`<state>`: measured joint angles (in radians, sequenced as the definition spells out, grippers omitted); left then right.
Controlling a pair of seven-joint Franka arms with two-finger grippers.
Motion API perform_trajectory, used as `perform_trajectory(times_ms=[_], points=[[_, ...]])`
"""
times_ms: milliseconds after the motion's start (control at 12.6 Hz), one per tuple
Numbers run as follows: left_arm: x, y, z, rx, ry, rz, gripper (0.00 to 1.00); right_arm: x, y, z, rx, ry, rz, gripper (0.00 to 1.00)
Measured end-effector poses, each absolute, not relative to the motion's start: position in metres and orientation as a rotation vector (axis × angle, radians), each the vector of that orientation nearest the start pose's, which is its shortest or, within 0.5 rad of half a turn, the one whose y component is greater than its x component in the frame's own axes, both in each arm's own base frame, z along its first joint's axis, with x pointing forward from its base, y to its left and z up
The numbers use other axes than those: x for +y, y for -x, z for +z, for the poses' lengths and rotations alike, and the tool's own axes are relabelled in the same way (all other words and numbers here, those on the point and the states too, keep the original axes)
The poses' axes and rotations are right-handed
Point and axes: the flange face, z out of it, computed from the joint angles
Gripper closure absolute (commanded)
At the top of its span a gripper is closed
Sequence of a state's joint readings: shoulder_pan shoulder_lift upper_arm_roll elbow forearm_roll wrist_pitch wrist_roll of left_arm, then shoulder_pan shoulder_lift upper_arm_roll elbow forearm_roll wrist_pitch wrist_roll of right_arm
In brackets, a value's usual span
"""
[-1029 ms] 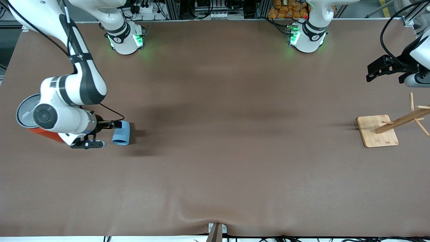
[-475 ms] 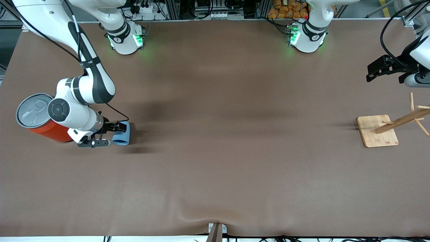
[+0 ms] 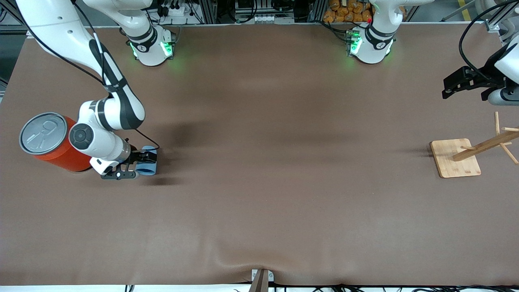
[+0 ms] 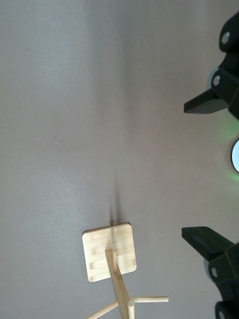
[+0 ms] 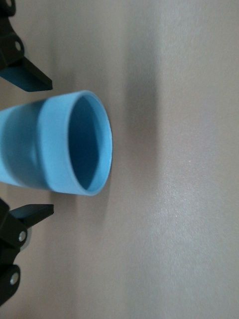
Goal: Flip cup
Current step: 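Close the right gripper around the blue cup's body, then carry the blue cup with the right gripper toward the table middle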
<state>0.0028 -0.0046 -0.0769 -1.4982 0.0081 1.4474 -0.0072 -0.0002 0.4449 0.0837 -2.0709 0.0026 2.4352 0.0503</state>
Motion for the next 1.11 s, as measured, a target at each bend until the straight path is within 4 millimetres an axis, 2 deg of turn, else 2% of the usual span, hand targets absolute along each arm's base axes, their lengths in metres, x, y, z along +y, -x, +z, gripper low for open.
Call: perform_trajectory(times_ms=[79,158,317,475,633,712,871,950,1108], points=[[-0.039,-0.539,0.65,0.103,3.129,0.072,0.0,0.048,-0.578,0.199,-0.037,3.105,0.128,0.73],[-0.039,-0.539,0.65,0.103,3.129,0.072,0.0,0.049,-0.577,0.195,-0.039,3.104,0.129,0.97],[-0.039,-0.539,0.65,0.103,3.129,0.072,0.0,0.053,-0.579,0.2,-0.05,3.103,0.116,1.0],[-0.039,-0.539,0.65,0.103,3.129,0.072,0.0,0.066,-0.586,0.213,-0.085,3.094,0.129,1.0],[-0.039,-0.539,0.65,0.103,3.129,0.072,0.0,0.094,-0.603,0.248,-0.162,3.074,0.212,1.0],[-0.039,-0.539,0.65,0.104,3.129,0.072,0.0,0.115,-0.613,0.274,-0.257,3.054,0.224,1.0],[-0.039,-0.539,0.65,0.104,3.129,0.072,0.0,0.173,-0.624,0.319,-0.568,2.979,0.144,1.0],[-0.039,-0.539,0.65,0.104,3.129,0.072,0.0,0.202,-0.625,0.333,-0.691,2.945,0.099,1.0],[-0.039,-0.539,0.65,0.104,3.129,0.072,0.0,0.262,-0.622,0.346,-0.922,2.87,0.034,1.0]])
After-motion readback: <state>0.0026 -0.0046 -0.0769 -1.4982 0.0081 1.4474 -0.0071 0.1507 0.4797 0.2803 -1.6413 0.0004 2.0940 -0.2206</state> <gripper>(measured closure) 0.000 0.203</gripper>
